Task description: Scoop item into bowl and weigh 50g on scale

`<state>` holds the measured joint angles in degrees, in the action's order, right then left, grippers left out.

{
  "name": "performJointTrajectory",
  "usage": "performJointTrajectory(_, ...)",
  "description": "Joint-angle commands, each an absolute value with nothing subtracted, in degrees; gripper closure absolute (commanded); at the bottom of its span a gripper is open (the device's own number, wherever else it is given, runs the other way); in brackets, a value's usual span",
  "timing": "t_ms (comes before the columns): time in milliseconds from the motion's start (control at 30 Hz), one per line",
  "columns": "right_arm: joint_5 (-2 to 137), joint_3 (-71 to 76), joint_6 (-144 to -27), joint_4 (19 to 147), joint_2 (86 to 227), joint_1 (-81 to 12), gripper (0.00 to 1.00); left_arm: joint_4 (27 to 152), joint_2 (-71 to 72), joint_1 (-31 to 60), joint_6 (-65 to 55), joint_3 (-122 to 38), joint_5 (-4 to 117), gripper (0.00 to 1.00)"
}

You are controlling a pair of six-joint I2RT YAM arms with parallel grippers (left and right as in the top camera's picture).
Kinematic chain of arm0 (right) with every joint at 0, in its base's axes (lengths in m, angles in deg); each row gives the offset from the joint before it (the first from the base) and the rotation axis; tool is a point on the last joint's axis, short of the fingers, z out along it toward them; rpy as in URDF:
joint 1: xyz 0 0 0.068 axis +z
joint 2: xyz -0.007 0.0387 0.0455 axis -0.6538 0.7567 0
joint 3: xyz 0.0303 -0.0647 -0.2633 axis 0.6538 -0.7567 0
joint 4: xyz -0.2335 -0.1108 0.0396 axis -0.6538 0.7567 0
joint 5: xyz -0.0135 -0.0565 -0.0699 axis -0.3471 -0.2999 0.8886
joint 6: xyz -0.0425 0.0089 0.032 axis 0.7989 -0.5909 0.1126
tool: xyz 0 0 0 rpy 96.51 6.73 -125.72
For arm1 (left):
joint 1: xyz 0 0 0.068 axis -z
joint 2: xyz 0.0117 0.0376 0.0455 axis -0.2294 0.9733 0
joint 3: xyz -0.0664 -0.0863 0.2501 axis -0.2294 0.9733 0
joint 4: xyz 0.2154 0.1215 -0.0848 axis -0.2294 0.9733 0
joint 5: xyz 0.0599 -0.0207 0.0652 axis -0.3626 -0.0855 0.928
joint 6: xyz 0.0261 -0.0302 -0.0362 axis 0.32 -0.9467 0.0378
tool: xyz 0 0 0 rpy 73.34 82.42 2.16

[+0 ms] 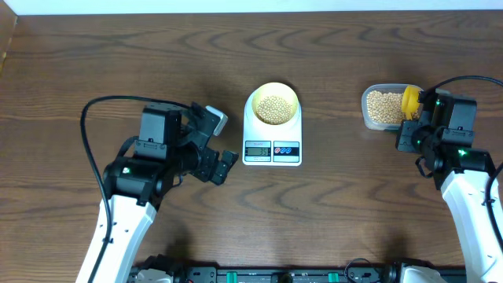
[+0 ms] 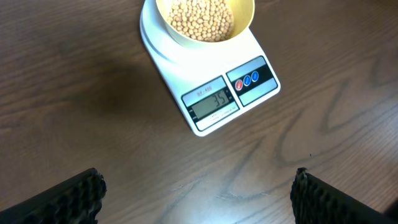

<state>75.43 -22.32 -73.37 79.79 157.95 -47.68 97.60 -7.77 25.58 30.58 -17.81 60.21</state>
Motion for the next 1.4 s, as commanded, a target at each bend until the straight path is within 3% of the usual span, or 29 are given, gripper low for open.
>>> performJointTrajectory(0,75.2,-22.1,-72.7,79.6,158.2,-47.9,0.99,96.4,-7.6,25.5,29.8,-17.4,60.7,0.02)
performJointTrajectory(567,80.3,-22.1,-72.6,79.6,158.2,-47.9,0.99,96.3,-7.6,25.5,29.8,-17.4,60.7,0.02)
performJointTrajectory(1367,60.1,-22.1,-74.5,75.2,169.4,-47.9,0.99,96.3,-7.6,25.5,29.8,-17.4,60.7,0.02)
